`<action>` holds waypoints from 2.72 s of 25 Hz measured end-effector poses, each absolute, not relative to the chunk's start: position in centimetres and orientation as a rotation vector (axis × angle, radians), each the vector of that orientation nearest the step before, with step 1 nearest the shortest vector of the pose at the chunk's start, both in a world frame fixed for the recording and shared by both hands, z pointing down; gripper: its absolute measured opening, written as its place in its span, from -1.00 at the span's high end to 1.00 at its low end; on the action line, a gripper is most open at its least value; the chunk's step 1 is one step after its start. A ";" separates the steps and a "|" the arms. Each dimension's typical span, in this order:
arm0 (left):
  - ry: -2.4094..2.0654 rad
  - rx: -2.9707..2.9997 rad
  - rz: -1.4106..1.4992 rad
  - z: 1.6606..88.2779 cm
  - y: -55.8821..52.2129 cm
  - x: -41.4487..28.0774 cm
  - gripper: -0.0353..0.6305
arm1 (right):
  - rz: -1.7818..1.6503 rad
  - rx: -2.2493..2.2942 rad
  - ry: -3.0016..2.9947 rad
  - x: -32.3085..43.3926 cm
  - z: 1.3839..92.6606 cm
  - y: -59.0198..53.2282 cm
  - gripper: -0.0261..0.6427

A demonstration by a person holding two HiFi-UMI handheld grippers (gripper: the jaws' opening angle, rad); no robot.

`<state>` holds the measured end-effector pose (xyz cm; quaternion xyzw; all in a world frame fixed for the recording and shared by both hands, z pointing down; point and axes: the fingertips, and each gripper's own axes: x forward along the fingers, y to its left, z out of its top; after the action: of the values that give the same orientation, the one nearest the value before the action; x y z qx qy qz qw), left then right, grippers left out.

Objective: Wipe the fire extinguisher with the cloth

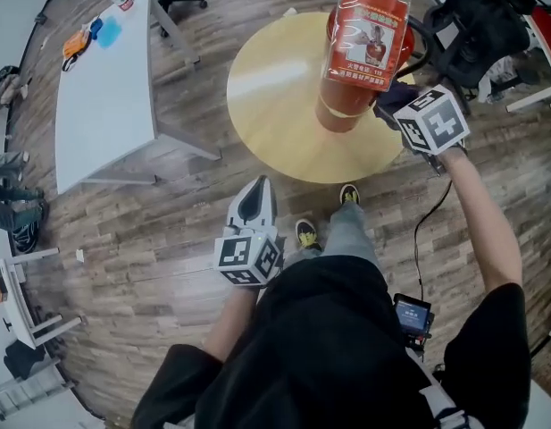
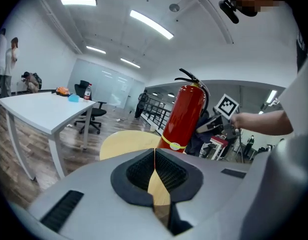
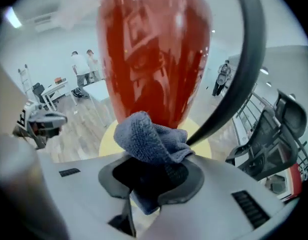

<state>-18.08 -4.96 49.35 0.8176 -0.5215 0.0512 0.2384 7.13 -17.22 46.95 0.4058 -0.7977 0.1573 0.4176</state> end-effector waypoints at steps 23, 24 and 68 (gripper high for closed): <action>-1.444 2.239 0.227 49.7 -2.9 -17.4 0.82 | 0.598 0.917 -1.967 4.9 66.1 -14.0 0.60; -1.446 2.238 0.224 49.7 -3.0 -17.7 0.82 | 0.579 0.883 -1.981 4.4 66.4 -13.5 0.61; -1.638 2.514 0.086 34.5 2.3 2.7 0.82 | 0.200 1.438 -2.867 13.6 33.9 2.6 0.60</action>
<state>2.70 2.29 34.50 0.8355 -0.5444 0.0285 0.0699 13.57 2.56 33.90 0.4471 -0.8916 0.0622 -0.0361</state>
